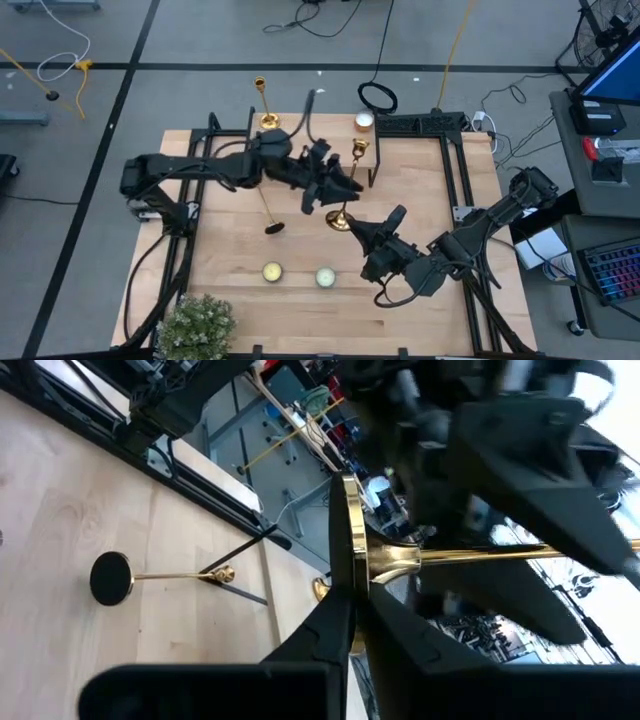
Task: Pick & Place candle stick holders
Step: Put the right gold candle holder on the shelf aligned with the other gold candle holder
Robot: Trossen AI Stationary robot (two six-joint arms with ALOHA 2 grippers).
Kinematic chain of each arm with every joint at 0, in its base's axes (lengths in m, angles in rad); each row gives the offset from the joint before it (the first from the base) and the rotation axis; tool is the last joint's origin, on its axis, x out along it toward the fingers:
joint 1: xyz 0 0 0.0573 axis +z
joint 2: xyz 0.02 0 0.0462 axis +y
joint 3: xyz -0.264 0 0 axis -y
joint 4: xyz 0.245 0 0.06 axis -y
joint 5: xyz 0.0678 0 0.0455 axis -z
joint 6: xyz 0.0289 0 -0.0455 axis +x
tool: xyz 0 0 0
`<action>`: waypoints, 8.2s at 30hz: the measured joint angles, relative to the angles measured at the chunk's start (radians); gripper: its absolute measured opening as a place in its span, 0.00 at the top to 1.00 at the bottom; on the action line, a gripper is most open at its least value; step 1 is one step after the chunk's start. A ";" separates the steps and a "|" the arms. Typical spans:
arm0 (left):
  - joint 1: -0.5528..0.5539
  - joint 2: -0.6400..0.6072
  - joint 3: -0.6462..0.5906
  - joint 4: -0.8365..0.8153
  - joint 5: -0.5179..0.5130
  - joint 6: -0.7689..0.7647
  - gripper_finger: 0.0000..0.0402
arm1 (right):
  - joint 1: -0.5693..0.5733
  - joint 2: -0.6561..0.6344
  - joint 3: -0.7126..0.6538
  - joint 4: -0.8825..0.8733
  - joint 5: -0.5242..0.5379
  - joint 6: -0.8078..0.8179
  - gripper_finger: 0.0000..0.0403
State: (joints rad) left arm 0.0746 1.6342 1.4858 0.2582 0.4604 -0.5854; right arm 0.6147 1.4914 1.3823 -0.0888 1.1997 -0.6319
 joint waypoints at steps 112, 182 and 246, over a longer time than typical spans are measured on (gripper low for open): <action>0.345 -0.645 -0.462 -0.721 -0.714 0.325 0.96 | -0.076 -0.091 0.000 0.586 0.212 0.396 0.51; 0.667 -0.498 -0.617 -0.363 -0.467 0.510 0.96 | -0.710 -0.134 -0.079 0.197 -1.018 1.039 0.54; 0.677 -0.435 -0.478 -0.565 -0.462 0.572 0.96 | -0.713 -0.134 -0.079 0.189 -1.018 1.032 0.58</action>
State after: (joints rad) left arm 0.7513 1.1988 1.0077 -0.3071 -0.0013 -0.0131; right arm -0.0986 1.3575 1.3029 0.1005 0.1817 0.4000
